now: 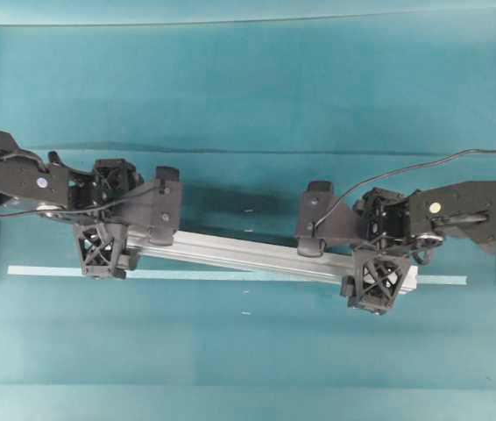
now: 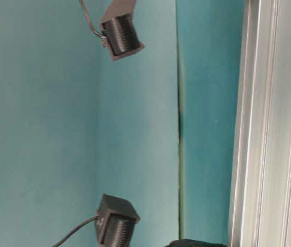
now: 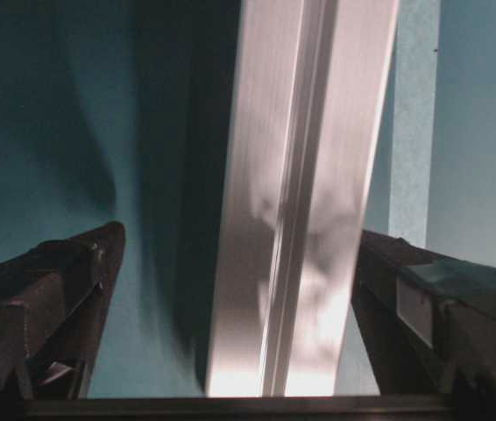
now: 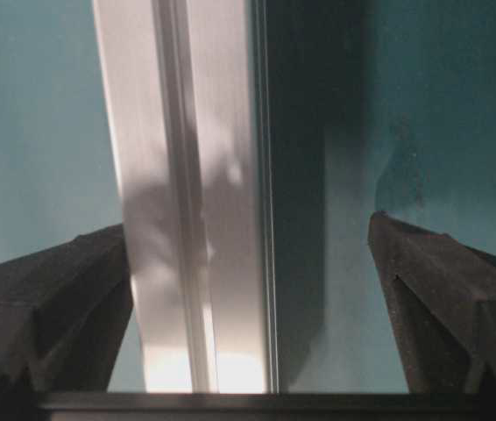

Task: Lift the metal rail with both hands.
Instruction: 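Close both grippers on the rail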

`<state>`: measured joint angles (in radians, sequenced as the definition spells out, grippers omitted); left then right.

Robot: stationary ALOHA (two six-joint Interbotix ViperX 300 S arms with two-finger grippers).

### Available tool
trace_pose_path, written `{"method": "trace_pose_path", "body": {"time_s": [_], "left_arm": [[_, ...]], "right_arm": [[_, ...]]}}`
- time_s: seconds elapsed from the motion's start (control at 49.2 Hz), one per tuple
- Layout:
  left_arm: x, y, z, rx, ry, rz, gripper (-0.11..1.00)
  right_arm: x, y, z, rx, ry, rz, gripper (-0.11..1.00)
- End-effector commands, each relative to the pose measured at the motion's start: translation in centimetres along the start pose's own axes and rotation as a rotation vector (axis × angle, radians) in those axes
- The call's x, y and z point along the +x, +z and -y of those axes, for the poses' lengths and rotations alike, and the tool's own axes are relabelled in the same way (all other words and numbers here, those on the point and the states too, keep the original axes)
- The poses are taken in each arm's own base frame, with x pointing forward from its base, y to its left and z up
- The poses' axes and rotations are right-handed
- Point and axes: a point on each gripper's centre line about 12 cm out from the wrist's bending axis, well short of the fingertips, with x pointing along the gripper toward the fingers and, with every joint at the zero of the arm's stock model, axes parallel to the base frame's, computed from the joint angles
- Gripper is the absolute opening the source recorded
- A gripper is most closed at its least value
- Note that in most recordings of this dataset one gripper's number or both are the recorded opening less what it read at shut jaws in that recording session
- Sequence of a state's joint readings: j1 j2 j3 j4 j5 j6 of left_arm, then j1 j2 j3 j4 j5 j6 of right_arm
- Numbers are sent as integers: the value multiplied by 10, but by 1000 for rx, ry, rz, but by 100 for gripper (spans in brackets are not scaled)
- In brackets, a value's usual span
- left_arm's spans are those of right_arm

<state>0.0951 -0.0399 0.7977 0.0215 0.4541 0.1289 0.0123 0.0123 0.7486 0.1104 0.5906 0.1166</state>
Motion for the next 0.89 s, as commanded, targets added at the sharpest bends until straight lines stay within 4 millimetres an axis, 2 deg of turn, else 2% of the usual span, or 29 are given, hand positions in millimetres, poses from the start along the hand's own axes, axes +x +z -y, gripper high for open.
{"method": "trace_pose_path", "body": {"time_s": [0.0,0.386,0.508,0.609,0.752,0.792,0.873], "left_arm": [[-2,4,-1,4,4,16,96],[-2,7,-1,4,5,38,95],[-2,7,0,7,4,38,88],[-2,6,2,25,5,46,69],[-2,6,2,24,6,63,33],[-2,7,2,26,7,66,31],[-2,7,2,25,7,70,31]], "right_arm": [[4,0,-1,0,0,-8,100],[5,1,-1,7,2,7,100],[5,0,-2,5,3,4,97],[5,0,-4,4,6,-5,81],[5,-2,-6,25,18,-23,45],[5,-2,-6,28,21,-24,39],[5,-2,-7,35,26,-25,39]]}}
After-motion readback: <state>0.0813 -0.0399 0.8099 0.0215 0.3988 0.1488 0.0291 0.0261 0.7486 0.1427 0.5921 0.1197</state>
